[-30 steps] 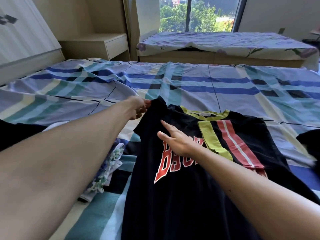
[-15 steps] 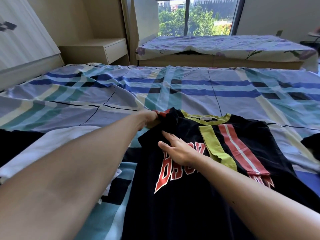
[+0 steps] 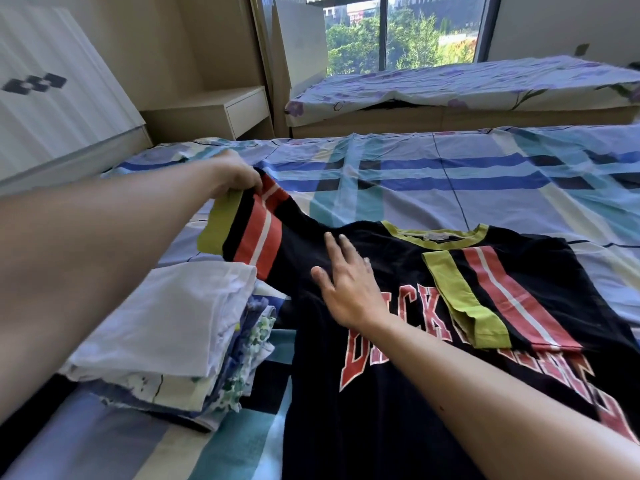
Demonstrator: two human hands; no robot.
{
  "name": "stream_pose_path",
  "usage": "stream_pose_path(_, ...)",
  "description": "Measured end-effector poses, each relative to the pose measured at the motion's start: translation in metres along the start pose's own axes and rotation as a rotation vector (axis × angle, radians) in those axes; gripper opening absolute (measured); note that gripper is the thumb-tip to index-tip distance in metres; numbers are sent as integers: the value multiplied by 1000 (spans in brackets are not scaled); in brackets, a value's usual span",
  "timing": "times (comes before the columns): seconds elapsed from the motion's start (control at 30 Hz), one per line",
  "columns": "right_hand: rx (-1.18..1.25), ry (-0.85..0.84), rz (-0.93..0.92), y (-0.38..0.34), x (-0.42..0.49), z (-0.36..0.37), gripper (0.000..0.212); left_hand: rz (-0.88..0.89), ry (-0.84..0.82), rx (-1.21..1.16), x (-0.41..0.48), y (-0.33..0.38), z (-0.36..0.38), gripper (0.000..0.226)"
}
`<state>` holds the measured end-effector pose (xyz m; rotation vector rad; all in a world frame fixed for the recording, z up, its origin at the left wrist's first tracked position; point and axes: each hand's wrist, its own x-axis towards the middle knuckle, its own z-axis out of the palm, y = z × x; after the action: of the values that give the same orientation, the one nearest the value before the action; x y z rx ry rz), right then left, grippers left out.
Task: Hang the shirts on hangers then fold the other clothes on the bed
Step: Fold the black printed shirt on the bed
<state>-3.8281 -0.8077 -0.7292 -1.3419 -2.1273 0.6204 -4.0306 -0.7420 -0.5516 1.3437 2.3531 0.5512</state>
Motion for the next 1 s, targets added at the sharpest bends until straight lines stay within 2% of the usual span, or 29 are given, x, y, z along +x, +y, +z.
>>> stream_pose_path(0.1, -142, -327, -40, -3, 5, 13, 66, -39, -91, 106, 0, 3, -7, 15)
stream_pose_path(0.13, -161, -401, -10, -4, 6, 15, 66, -45, -119, 146, -2, 4, -6, 17)
stream_pose_path(0.2, -56, -332, 32, -10, 11, 15, 68, -42, -192, 164, 1, 8, -5, 24)
stream_pose_path(0.27, 259, -134, 44, -25, 14, 3, 64, -47, -271, 113, 7, 14, -2, 26)
stream_pose_path(0.3, 478, -88, 56, -34, 15, -7, 59, -64, -315, 63, 8, 20, 0, 25)
stream_pose_path(0.37, 886, -139, 128, -48, 22, -29, 49, -115, -419, -139, 5, 34, 5, 28)
stream_pose_path(0.4, 1007, -172, 175, -50, 27, -39, 53, -134, -499, -258, -1, 42, 7, 35)
stream_pose_path(0.47, 1114, -209, 232, -47, 36, -58, 68, -137, -687, -459, -13, 54, 13, 47)
stream_pose_path(0.5, 1146, -221, 236, -43, 39, -64, 67, -111, -756, -533, -18, 57, 17, 47)
stream_pose_path(0.6, 1138, -143, 323, -24, 45, -71, 70, 7, -830, -610, -34, 58, 37, 31)
stream_pose_path(0.67, 1086, -43, 409, -8, 45, -73, 69, 136, -689, -417, -39, 56, 59, 33)
stream_pose_path(0.77, 1133, -9, 445, 12, 29, -77, 31, 357, -459, -29, -48, 48, 98, 30)
stream_pose_path(0.8, 1126, -5, 462, 21, 23, -79, 31, 424, -420, 122, -51, 44, 111, 28)
stream_pose_path(0.87, 927, 4, 470, 35, 7, -82, 46, 513, -429, 429, -58, 28, 138, 42)
stream_pose_path(0.93, 567, -48, 501, 40, -6, -84, 84, 512, -528, 688, -65, 11, 162, 74)
stream_pose_path(0.97, 440, -51, 498, 43, -10, -88, 99, 489, -567, 769, -69, 5, 171, 83)
stream_pose_path(1.0, 361, -32, 473, 46, -11, -95, 106, 479, -561, 818, -71, 2, 178, 85)
